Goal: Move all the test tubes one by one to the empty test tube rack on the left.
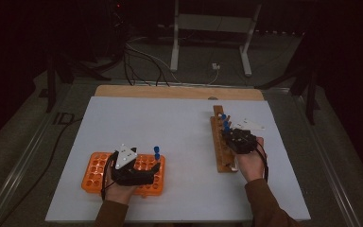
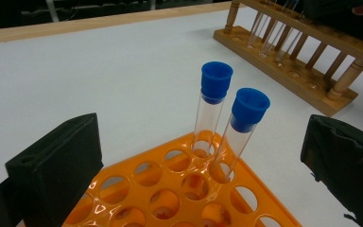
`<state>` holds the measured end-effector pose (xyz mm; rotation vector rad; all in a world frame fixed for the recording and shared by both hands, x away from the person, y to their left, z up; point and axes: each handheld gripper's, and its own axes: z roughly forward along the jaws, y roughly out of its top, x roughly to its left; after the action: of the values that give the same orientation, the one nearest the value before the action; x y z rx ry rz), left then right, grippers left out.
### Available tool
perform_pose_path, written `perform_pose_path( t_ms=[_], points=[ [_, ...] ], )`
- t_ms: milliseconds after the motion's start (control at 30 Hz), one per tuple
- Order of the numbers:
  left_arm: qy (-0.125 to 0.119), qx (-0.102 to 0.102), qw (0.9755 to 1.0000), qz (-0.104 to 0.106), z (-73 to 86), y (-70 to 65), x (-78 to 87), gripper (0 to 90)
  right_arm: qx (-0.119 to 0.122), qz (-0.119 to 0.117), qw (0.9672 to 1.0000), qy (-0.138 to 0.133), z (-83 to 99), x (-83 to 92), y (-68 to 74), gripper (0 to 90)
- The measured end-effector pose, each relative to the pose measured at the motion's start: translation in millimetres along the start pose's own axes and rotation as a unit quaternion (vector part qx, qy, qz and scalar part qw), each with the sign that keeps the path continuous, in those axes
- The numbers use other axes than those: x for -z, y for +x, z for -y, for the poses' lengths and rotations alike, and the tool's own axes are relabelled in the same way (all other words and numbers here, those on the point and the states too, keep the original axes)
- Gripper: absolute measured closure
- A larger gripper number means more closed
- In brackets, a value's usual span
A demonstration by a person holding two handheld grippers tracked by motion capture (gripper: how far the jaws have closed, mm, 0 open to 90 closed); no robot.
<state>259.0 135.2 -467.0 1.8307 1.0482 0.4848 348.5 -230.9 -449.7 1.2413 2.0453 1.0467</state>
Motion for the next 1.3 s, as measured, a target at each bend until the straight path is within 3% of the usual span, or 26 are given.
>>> perform_pose_path(
  t_ms=[367,867,1067,1300],
  points=[
    [0.000,-0.003,1.0000,0.004,0.1,-0.9,-0.3,0.3,0.002,-0.006,0.9998,-0.020,-8.4,16.5,1.5,77.4],
    [-0.011,-0.014,0.9998,0.013,-6.3,-8.3,2.3,0.9,0.026,-0.004,0.9984,-0.049,-30.9,44.1,7.9,77.4],
    [-0.024,-0.026,0.9992,0.017,-13.8,-15.3,6.4,1.2,0.026,-0.023,0.9977,-0.058,-34.1,51.2,13.4,77.4],
    [-0.035,-0.040,0.9983,0.023,-22.4,-25.3,7.3,2.8,0.036,-0.055,0.9965,-0.052,-33.4,48.7,29.7,77.4]
  ],
)
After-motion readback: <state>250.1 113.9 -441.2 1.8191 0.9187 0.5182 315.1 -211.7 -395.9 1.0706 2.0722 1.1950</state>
